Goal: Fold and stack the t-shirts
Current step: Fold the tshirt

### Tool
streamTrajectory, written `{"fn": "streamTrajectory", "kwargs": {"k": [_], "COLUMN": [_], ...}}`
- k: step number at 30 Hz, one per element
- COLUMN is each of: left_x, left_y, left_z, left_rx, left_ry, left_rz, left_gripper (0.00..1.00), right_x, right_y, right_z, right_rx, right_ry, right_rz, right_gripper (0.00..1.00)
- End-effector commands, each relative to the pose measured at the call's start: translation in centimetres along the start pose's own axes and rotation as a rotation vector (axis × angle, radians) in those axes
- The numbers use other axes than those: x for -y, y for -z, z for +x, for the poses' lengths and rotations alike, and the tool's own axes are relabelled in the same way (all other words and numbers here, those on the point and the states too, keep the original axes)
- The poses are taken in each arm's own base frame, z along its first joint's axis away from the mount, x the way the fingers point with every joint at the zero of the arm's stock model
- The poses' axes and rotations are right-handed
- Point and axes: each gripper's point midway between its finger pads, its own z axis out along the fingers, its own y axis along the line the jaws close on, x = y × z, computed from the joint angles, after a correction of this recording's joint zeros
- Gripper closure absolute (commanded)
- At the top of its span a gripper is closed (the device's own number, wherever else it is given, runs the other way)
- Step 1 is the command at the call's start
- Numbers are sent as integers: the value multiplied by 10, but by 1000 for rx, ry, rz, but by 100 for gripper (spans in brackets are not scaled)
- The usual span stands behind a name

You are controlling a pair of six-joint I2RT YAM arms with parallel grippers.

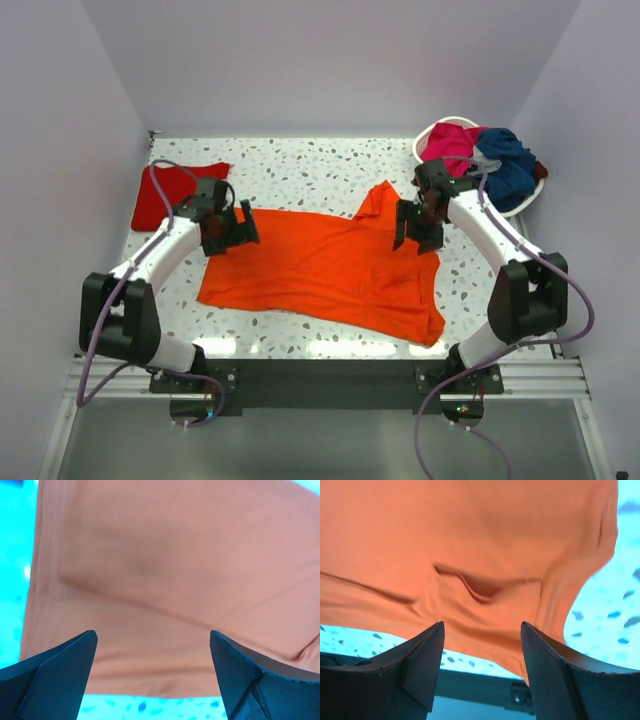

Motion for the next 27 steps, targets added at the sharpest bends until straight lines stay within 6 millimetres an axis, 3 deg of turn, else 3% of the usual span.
{"fn": "streamTrajectory", "kwargs": {"k": [1, 5, 10, 20, 27], "left_x": [4, 10, 6, -28, -38], "left_y": [-13, -40, -74, -87, -83], "left_z": [-25, -42, -39, 8, 36], "left_rx": [-2, -12, -59, -117, -129], "left_ry": [-54, -102, -126, -116, -44], "left_rz": [-43, -45, -65, -135, -130], "left_gripper": [0, 0, 0, 0, 0], "right_x": [-5, -16, -14, 13, 32], "right_y": [-13, -42, -74, -111, -114], "right_z": [-23, -48, -60, -19, 11], "right_rx": [-12, 6, 2, -132, -204], "right_ry": [54, 75, 89, 76, 77], "right_rz": [12, -16, 2, 81, 145], "right_gripper": [34, 34, 34, 35, 35]}}
